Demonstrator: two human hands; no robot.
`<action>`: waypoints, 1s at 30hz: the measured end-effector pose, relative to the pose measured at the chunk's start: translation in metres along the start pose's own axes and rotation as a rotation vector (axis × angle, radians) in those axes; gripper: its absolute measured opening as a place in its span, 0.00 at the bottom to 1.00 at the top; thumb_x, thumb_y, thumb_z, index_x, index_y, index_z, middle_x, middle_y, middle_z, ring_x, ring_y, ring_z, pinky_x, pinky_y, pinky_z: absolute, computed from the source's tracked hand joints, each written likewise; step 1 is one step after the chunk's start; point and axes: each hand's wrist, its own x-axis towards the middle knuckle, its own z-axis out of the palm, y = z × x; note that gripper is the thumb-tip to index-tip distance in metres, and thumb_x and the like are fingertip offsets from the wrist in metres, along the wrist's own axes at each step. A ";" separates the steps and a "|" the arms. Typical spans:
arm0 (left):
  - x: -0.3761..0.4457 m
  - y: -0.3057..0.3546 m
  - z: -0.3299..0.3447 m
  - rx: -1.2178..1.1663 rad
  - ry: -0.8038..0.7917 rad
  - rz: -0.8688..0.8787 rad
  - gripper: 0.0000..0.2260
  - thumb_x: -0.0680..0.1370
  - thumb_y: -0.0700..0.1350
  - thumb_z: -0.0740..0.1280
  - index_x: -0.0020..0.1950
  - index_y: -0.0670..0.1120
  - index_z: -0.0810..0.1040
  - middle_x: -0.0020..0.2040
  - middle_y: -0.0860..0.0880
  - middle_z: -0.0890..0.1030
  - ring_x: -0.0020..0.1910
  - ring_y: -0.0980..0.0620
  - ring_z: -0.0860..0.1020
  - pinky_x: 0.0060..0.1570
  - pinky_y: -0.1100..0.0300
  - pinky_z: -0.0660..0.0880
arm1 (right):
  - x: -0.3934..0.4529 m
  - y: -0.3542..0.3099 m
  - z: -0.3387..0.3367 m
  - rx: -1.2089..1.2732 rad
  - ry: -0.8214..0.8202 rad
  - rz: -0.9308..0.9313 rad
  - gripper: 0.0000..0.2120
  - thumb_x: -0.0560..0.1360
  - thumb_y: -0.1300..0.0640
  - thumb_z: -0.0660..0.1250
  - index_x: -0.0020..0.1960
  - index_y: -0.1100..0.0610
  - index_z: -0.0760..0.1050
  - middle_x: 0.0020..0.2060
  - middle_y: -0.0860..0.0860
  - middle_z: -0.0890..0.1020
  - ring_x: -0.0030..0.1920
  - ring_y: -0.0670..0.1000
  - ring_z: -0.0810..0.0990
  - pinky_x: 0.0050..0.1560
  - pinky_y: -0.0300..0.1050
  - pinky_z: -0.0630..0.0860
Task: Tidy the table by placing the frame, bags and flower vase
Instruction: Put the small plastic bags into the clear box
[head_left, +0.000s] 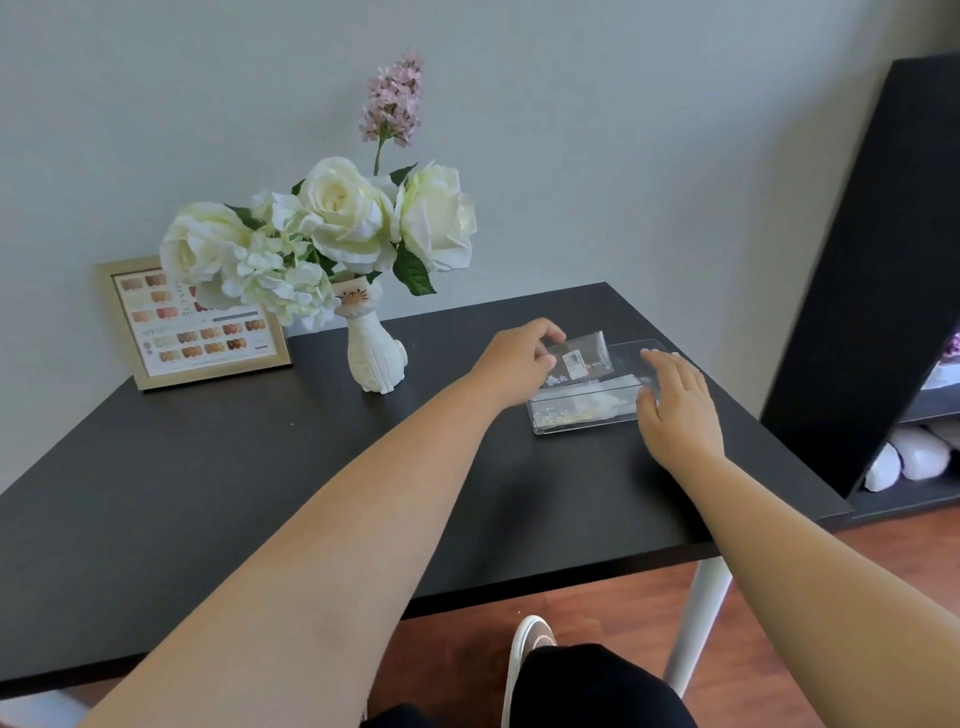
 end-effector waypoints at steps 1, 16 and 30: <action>0.002 0.003 0.006 -0.004 0.000 -0.009 0.10 0.80 0.43 0.62 0.58 0.54 0.74 0.46 0.53 0.79 0.43 0.54 0.79 0.38 0.59 0.74 | 0.000 0.000 -0.001 0.026 0.006 0.035 0.22 0.78 0.61 0.58 0.72 0.54 0.65 0.70 0.52 0.71 0.73 0.53 0.62 0.70 0.53 0.63; 0.032 0.023 0.065 0.224 0.002 -0.058 0.05 0.78 0.56 0.62 0.47 0.59 0.76 0.51 0.59 0.79 0.58 0.48 0.71 0.49 0.51 0.61 | -0.003 0.000 0.000 0.015 0.000 0.074 0.30 0.73 0.69 0.57 0.73 0.54 0.63 0.73 0.49 0.65 0.74 0.50 0.57 0.66 0.44 0.62; -0.006 -0.049 0.041 -0.001 -0.009 -0.120 0.24 0.80 0.59 0.60 0.75 0.54 0.65 0.79 0.51 0.58 0.76 0.46 0.57 0.72 0.46 0.57 | -0.001 0.004 0.003 -0.035 -0.014 0.076 0.25 0.74 0.66 0.60 0.72 0.58 0.68 0.73 0.51 0.65 0.75 0.52 0.56 0.71 0.49 0.61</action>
